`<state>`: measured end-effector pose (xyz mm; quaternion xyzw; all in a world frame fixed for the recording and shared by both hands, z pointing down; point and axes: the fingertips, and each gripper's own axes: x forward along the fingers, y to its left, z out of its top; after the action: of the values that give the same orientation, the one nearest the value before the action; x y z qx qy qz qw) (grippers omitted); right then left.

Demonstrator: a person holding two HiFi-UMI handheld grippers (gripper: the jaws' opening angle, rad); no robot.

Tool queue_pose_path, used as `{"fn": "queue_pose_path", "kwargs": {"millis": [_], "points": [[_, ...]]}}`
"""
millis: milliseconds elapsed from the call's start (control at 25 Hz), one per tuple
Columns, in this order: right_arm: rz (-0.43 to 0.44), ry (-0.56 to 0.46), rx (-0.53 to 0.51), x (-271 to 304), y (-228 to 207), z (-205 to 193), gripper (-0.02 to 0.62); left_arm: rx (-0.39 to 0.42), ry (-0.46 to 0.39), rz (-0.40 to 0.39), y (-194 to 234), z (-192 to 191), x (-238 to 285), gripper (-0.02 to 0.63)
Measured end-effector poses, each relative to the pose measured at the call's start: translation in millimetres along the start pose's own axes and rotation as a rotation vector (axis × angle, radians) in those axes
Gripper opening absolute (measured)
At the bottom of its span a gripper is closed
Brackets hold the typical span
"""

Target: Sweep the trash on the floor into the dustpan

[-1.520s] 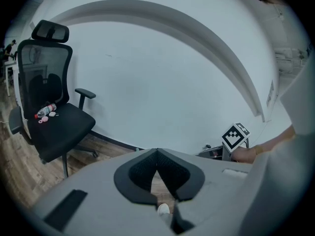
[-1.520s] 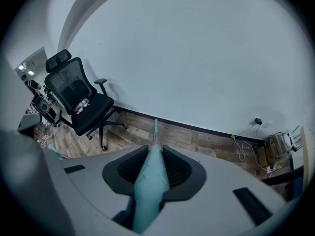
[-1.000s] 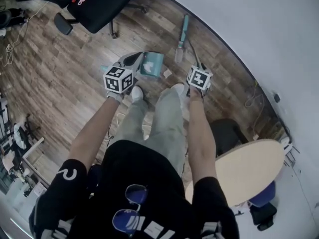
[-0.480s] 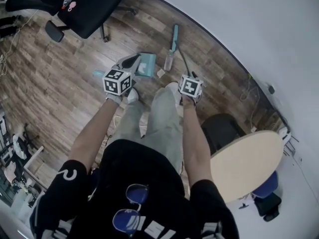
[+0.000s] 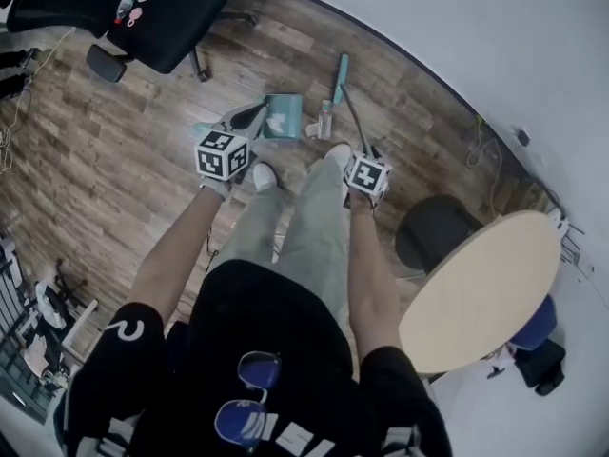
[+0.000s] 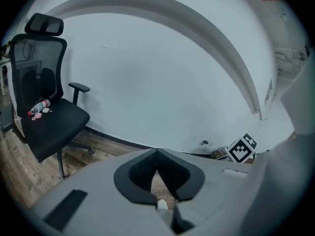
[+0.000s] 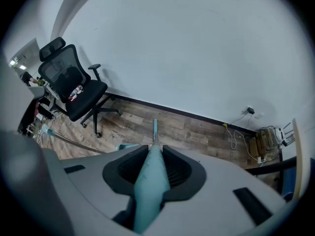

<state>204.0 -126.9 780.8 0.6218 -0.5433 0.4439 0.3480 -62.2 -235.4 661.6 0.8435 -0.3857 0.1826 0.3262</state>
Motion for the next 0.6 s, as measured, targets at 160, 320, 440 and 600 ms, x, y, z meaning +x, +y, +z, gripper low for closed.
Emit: {"fn": "queue_pose_path", "kwargs": {"millis": [160, 320, 440, 600], "points": [[-0.075, 0.01, 0.04, -24, -19, -35, 0.084, 0.019, 0.008, -0.023, 2, -16, -23, -0.002], [-0.146, 0.028, 0.083, -44, -41, -77, 0.084, 0.037, 0.021, -0.049, 2, -33, -40, -0.002], [-0.146, 0.033, 0.136, -53, -46, -105, 0.084, 0.046, 0.034, -0.066, 2, -46, -48, -0.002], [-0.161, 0.073, 0.186, -59, -52, -143, 0.084, 0.06, 0.048, -0.087, -2, -58, -54, -0.002]]}}
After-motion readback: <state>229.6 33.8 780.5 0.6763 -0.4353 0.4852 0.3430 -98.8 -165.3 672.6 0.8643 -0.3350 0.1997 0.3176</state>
